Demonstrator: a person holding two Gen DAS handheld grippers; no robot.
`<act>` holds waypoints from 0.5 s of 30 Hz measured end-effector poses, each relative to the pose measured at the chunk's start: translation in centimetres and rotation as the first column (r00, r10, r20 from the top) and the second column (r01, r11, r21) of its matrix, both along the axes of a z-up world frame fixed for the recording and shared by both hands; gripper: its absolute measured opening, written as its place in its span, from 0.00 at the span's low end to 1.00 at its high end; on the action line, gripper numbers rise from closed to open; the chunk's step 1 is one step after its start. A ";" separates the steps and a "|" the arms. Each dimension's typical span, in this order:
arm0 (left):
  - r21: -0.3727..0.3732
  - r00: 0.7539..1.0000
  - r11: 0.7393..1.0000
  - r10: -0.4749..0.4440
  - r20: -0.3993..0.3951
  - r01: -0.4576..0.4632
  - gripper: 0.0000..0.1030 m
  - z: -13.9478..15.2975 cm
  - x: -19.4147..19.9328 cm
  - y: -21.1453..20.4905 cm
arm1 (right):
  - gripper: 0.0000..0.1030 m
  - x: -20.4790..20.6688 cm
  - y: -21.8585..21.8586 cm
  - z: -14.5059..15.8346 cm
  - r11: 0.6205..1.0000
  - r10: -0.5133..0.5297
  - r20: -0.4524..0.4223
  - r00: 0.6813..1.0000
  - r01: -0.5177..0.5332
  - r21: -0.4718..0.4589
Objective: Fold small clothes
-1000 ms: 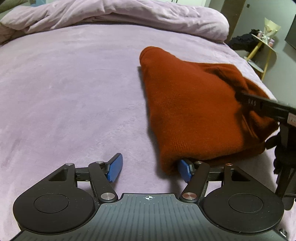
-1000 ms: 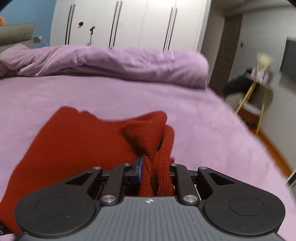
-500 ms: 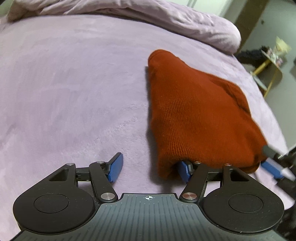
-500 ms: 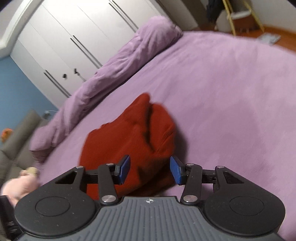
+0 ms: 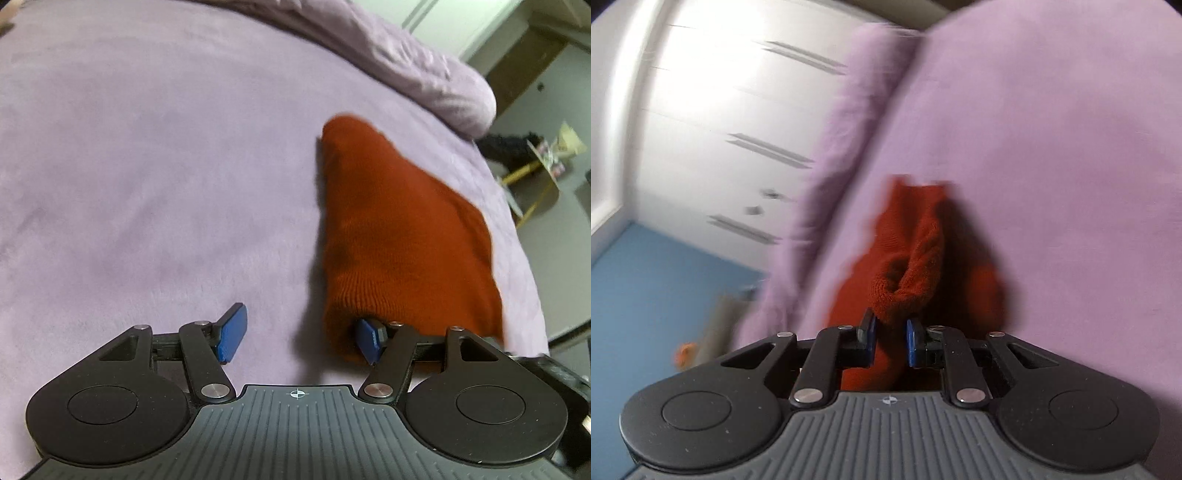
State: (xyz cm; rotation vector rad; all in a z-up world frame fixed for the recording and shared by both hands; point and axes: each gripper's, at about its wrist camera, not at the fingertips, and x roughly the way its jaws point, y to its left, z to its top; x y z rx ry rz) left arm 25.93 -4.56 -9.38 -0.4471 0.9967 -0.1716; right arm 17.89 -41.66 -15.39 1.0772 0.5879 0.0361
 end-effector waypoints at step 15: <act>0.126 0.994 0.992 -0.038 0.099 0.025 0.67 3.5 -0.1 3.7 | 0.69 -0.5 -1.8 3.8 0.893 0.093 -0.052 0.994 -0.107 -0.438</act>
